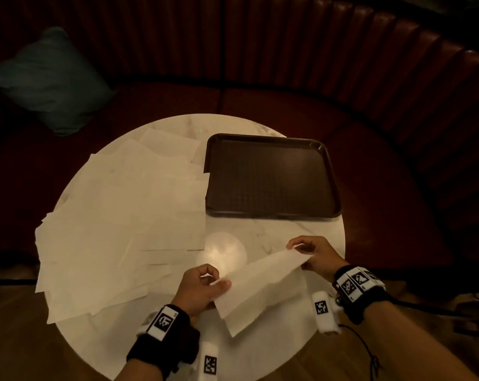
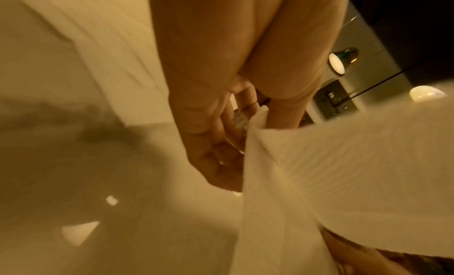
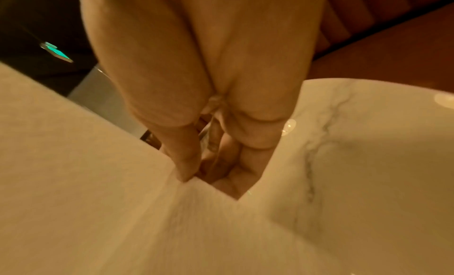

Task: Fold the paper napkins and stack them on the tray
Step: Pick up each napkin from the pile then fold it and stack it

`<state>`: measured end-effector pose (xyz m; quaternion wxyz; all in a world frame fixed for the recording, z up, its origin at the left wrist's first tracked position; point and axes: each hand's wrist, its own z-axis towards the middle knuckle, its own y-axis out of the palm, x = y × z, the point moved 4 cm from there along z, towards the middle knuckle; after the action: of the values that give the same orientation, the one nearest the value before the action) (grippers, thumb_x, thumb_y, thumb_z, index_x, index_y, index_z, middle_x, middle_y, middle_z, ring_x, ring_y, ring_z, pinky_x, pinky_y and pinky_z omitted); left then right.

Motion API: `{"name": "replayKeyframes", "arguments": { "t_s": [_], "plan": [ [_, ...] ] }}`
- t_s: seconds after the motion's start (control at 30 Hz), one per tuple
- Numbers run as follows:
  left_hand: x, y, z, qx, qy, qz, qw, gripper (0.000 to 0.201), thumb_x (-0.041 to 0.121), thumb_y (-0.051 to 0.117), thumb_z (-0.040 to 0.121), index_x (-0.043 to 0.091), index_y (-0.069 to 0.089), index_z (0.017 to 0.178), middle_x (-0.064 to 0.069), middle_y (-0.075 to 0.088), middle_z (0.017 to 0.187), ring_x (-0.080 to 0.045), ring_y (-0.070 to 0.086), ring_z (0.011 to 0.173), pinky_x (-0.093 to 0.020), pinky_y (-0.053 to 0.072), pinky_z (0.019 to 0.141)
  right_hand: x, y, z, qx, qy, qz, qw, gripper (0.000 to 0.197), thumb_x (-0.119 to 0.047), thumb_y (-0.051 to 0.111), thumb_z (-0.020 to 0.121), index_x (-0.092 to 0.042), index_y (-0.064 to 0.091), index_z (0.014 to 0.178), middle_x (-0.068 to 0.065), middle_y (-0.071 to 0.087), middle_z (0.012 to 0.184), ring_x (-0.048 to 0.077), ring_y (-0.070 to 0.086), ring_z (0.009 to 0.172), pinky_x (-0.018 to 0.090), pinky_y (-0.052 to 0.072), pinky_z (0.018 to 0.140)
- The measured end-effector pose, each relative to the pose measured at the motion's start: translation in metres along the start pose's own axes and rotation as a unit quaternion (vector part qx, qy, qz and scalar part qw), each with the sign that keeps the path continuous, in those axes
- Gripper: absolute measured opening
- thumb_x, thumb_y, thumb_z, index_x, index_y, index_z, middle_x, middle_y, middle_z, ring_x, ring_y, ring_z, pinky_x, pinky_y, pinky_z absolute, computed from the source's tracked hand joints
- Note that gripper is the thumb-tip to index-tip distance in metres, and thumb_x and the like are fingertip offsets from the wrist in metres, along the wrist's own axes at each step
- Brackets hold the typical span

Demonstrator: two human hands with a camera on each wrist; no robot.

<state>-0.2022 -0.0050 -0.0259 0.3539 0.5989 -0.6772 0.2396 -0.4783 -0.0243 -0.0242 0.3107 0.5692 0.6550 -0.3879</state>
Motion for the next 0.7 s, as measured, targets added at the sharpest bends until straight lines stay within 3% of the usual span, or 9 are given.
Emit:
{"name": "replayKeyframes", "arguments": {
  "t_s": [0.1,0.17,0.23,0.3,0.4,0.5,0.6,0.7],
  "plan": [
    [-0.023,0.002,0.010,0.036,-0.010,0.006,0.999,0.030,-0.008,0.070,0.073,0.011,0.050,0.061,-0.008,0.055,0.062,-0.019,0.051,0.059,-0.024,0.045,0.052,0.010,0.002,0.022,-0.001,0.041,-0.040,0.998,0.035,0.011,0.047,0.087,-0.009,0.067,0.067,0.011,0.061,0.070,0.021,0.057,0.065,0.023,0.048,0.056],
    [-0.035,0.003,0.016,0.057,-0.014,0.006,0.998,0.030,-0.009,0.070,0.072,0.010,0.049,0.061,-0.006,0.053,0.060,-0.018,0.049,0.059,-0.027,0.043,0.056,0.014,0.003,0.031,0.006,0.105,-0.009,0.994,0.030,0.002,0.048,0.088,-0.006,0.067,0.067,0.011,0.062,0.070,0.023,0.058,0.066,0.025,0.045,0.056],
    [-0.043,0.003,0.018,0.084,-0.001,0.015,0.996,0.030,-0.009,0.071,0.071,0.010,0.049,0.061,-0.005,0.050,0.056,-0.017,0.046,0.056,-0.025,0.040,0.051,0.013,0.005,0.037,-0.004,0.131,-0.009,0.991,0.018,-0.008,0.057,0.087,-0.007,0.069,0.073,0.009,0.066,0.076,0.024,0.061,0.073,0.028,0.050,0.061],
    [-0.049,0.003,0.019,0.107,0.011,0.031,0.994,0.029,-0.010,0.072,0.069,0.008,0.050,0.064,-0.005,0.050,0.055,-0.016,0.045,0.052,-0.022,0.039,0.046,0.010,0.005,0.045,-0.030,0.104,-0.104,0.989,0.002,-0.010,0.069,0.081,-0.011,0.071,0.082,0.007,0.069,0.085,0.019,0.063,0.081,0.030,0.054,0.071],
    [-0.058,0.007,0.020,0.123,0.022,0.082,0.989,0.025,-0.005,0.075,0.066,0.009,0.055,0.070,0.003,0.049,0.052,-0.015,0.045,0.048,-0.027,0.042,0.052,0.000,0.010,0.058,-0.051,0.052,-0.258,0.963,0.018,-0.004,0.074,0.074,-0.015,0.072,0.088,0.006,0.069,0.091,0.016,0.063,0.089,0.027,0.053,0.080],
    [-0.062,0.020,0.017,0.123,0.022,0.141,0.982,0.020,0.004,0.073,0.068,0.014,0.057,0.075,0.006,0.050,0.048,-0.012,0.049,0.041,-0.024,0.046,0.050,-0.014,0.017,0.072,-0.033,0.012,-0.326,0.945,0.019,-0.006,0.074,0.075,-0.016,0.074,0.091,0.005,0.071,0.091,0.014,0.064,0.086,0.021,0.048,0.078],
    [-0.061,0.040,0.012,0.093,0.029,0.174,0.980,0.024,0.007,0.066,0.073,0.024,0.051,0.080,0.000,0.054,0.051,-0.016,0.060,0.046,-0.019,0.049,0.051,-0.026,0.026,0.084,-0.029,-0.032,-0.390,0.920,0.014,-0.010,0.073,0.078,-0.013,0.075,0.091,0.003,0.073,0.093,0.011,0.064,0.086,0.016,0.045,0.082],
    [-0.060,0.062,0.012,0.014,0.072,0.257,0.964,0.025,0.013,0.061,0.077,0.031,0.043,0.077,0.005,0.050,0.052,-0.016,0.060,0.055,-0.024,0.049,0.063,-0.030,0.039,0.093,-0.052,-0.059,-0.440,0.895,0.014,-0.007,0.067,0.082,-0.008,0.075,0.094,0.006,0.073,0.096,0.017,0.064,0.094,0.016,0.042,0.086]
  ]
}}
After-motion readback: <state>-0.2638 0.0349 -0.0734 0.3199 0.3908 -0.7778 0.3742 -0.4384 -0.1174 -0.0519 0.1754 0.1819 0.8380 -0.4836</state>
